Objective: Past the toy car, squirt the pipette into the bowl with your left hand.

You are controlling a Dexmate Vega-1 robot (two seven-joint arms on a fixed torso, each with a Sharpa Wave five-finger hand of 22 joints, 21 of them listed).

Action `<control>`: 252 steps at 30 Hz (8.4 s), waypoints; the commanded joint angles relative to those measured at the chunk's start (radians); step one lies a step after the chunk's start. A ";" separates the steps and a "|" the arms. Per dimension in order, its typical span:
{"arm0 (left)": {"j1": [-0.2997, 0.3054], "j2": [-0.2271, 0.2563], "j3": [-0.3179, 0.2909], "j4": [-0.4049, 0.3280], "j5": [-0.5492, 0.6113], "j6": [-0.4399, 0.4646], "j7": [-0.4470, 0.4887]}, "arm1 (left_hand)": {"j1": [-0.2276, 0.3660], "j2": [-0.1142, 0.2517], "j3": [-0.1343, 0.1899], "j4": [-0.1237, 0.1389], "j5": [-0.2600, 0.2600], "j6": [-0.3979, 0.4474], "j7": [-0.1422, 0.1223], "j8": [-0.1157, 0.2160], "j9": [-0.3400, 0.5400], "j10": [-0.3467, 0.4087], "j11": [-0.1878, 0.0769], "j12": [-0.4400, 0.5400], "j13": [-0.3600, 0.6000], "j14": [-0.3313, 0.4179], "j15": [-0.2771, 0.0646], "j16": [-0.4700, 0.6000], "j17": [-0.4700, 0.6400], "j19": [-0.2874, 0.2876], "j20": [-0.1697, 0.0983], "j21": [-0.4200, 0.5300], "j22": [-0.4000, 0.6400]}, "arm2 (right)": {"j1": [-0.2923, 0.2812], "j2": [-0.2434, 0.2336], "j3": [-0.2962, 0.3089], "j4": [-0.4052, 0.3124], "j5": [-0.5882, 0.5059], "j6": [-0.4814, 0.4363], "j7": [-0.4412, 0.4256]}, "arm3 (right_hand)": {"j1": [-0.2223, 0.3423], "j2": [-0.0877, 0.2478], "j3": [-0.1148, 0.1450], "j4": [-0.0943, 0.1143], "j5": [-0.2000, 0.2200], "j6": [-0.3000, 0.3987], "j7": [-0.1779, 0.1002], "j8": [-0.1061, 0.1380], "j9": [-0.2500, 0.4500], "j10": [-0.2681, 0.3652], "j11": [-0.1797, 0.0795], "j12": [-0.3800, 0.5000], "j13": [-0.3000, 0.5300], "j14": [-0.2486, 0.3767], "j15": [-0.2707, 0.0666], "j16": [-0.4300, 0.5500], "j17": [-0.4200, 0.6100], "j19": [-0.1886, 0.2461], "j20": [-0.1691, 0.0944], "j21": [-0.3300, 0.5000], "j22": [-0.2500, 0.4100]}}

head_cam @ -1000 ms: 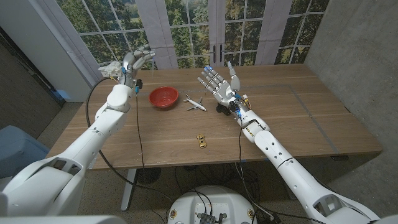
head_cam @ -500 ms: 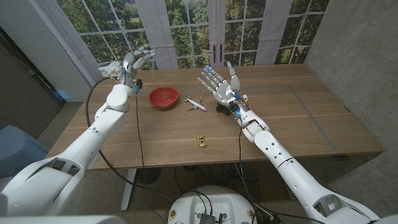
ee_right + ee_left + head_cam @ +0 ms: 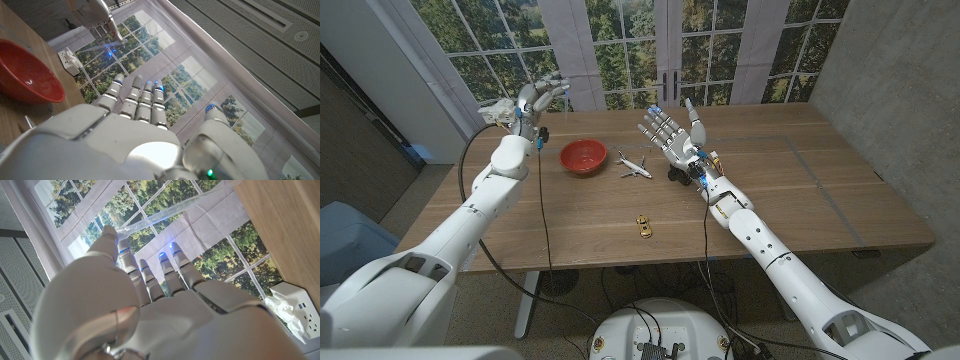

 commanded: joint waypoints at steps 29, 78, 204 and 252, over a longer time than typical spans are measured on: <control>0.031 0.008 -0.014 -0.044 -0.010 0.015 0.016 | -0.007 -0.009 -0.010 0.003 0.000 -0.005 0.003 -0.003 -0.017 0.001 0.002 0.011 0.002 0.000 -0.087 0.005 0.004 0.002 0.004 -0.004 0.003 | -0.011 -0.011 -0.009 -0.020 -0.027 0.026 -0.014 | -0.010 0.005 0.005 -0.021 0.005 -0.004 -0.005 -0.006 0.000 -0.006 -0.002 -0.002 -0.008 -0.009 0.005 -0.002 -0.002 -0.011 0.004 -0.006 0.003; 0.056 0.031 -0.020 -0.108 0.025 0.056 0.061 | 0.029 0.075 0.045 0.000 0.021 0.100 0.011 0.096 0.067 0.019 -0.007 0.012 0.005 -0.003 -0.114 -0.001 0.002 -0.009 -0.020 -0.003 0.006 | -0.002 -0.009 -0.017 -0.016 -0.038 0.028 -0.027 | -0.022 0.010 0.006 -0.032 0.004 0.001 -0.003 -0.006 0.000 -0.006 -0.003 0.001 -0.017 -0.010 0.005 0.000 -0.006 -0.011 0.006 -0.011 0.003; 0.240 0.172 -0.143 -0.506 -0.299 0.463 0.030 | 0.021 0.048 0.008 0.003 0.000 -0.040 0.067 0.005 0.048 -0.054 0.046 0.010 0.002 -0.044 -0.052 0.003 0.003 -0.022 0.030 -0.001 0.006 | -0.007 -0.182 -0.052 -0.060 -0.480 0.196 -0.347 | 0.043 0.026 0.053 -0.064 0.062 -0.011 -0.004 -0.010 -0.002 -0.021 0.002 0.003 -0.028 -0.015 0.012 0.003 -0.018 0.017 -0.016 -0.013 0.004; 0.612 0.198 -0.358 -0.838 -0.489 0.633 0.286 | 0.008 0.051 0.004 0.002 -0.001 -0.030 0.083 0.002 0.030 -0.060 0.054 0.011 0.002 -0.068 -0.032 -0.003 0.002 -0.037 0.037 -0.005 0.007 | -0.042 -0.221 -0.058 0.004 -0.736 0.397 -0.440 | 0.219 0.141 0.164 -0.055 0.119 -0.083 -0.064 -0.042 -0.029 -0.045 -0.050 -0.019 -0.139 -0.165 -0.114 -0.070 -0.189 0.037 -0.292 -0.060 -0.020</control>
